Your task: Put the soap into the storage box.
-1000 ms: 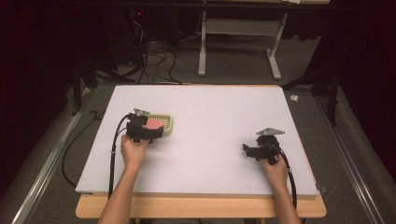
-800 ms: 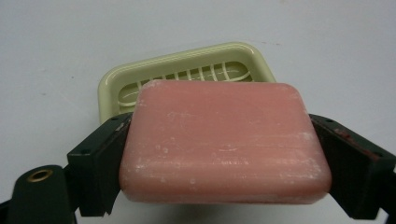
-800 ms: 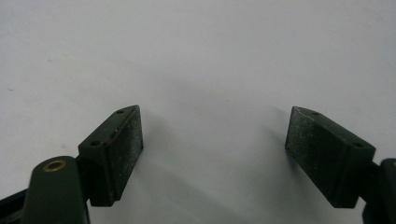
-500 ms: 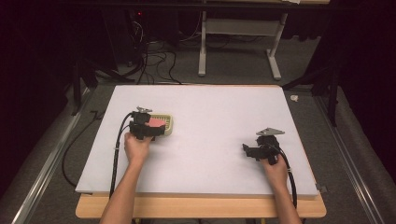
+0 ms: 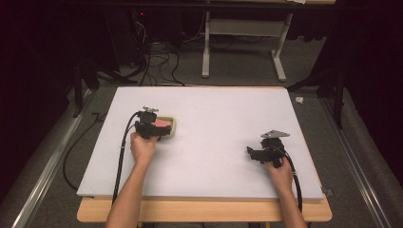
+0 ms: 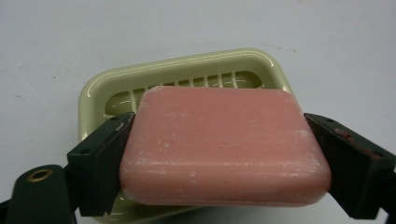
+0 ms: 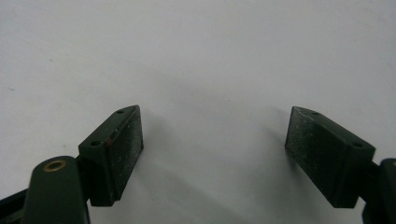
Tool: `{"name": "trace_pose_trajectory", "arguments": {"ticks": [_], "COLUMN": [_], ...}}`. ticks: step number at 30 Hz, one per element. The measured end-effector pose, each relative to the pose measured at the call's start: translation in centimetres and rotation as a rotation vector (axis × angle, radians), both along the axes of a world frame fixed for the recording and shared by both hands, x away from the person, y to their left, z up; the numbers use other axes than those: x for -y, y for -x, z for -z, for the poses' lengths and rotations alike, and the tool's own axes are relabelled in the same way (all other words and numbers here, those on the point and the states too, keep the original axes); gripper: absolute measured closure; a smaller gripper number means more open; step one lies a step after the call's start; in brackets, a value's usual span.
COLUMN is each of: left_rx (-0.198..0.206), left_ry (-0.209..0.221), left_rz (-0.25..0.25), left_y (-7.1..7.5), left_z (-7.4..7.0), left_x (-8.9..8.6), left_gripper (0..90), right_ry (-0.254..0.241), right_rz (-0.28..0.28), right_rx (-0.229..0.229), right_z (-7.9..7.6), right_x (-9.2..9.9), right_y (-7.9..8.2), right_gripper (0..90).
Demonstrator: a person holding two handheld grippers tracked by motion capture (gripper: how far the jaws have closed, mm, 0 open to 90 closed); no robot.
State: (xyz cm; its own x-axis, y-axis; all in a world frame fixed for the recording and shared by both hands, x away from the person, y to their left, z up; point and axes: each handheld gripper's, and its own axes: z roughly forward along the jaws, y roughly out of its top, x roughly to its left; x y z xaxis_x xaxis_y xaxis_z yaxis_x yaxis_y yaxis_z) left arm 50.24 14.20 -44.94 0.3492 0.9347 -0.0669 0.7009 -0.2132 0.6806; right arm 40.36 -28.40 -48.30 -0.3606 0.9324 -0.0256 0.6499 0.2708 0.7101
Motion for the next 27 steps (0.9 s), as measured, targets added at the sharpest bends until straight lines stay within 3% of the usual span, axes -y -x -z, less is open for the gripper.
{"name": "trace_pose_trajectory", "arguments": {"ticks": [8,14,19,27], "left_rx": [-0.010,0.017,0.006,0.024], "left_ry": [0.007,-0.030,-0.025,-0.043], "left_rz": [-0.013,-0.031,-0.025,-0.011], "left_y": [-0.31,-0.35,-0.33,0.26], "left_z": [0.09,0.27,0.26,-0.44], "left_x": [-0.39,-0.14,-0.38,-0.50], "left_gripper": [13.8,13.2,7.2,6.9], "right_ry": [-0.001,0.001,0.001,0.000], "right_rz": [0.000,-0.001,-0.001,0.000], "right_rx": [0.000,-0.001,-0.001,0.000], "right_z": [0.00,0.00,0.00,0.00], "right_x": [0.00,0.01,0.01,0.00], "right_y": [0.00,0.00,0.00,0.00], "right_gripper": [19.8,19.8,19.8,19.7]}}
